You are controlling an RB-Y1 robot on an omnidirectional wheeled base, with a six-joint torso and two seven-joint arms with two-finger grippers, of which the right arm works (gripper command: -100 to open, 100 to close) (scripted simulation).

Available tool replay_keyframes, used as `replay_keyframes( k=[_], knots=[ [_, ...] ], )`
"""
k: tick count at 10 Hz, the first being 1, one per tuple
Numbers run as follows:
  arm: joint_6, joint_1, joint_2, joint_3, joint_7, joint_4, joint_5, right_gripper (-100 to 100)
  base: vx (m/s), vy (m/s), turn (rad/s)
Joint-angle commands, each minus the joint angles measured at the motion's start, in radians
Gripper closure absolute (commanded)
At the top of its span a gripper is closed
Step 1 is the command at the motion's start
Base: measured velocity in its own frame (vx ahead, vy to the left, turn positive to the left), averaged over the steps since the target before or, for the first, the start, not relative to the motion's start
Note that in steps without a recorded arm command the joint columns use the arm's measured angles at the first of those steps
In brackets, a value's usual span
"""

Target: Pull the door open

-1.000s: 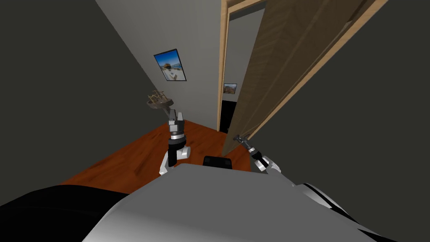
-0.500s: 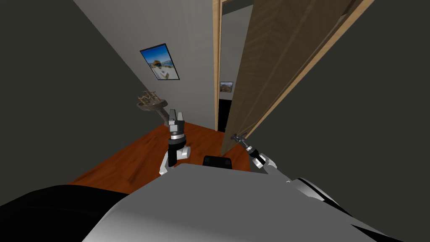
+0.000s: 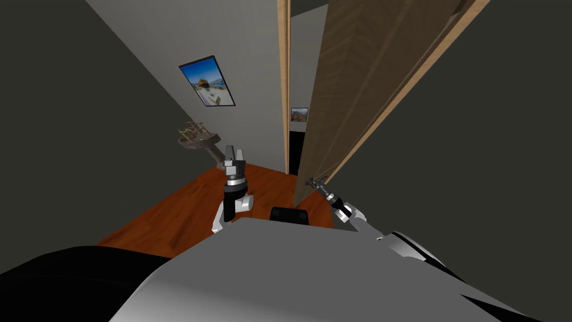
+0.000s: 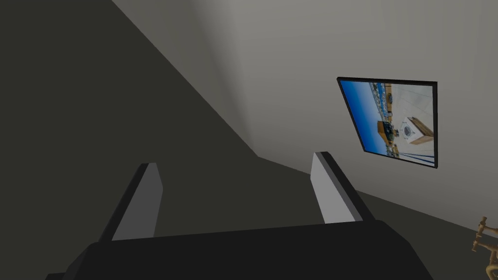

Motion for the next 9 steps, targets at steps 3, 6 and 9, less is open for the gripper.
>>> replay_keyframes(
  k=[3, 6, 9],
  knots=[
    [-0.042, -0.017, 0.002, 0.049, -0.006, 0.004, 0.0, 100, 0.002, 0.002, -0.009],
    [-0.066, -0.026, -0.009, 0.077, -0.009, 0.011, -0.002, 100, -0.014, -0.005, 0.009],
    [-0.08, -0.03, -0.018, 0.094, -0.012, 0.016, -0.004, 100, -0.005, -0.017, 0.013]
  ],
)
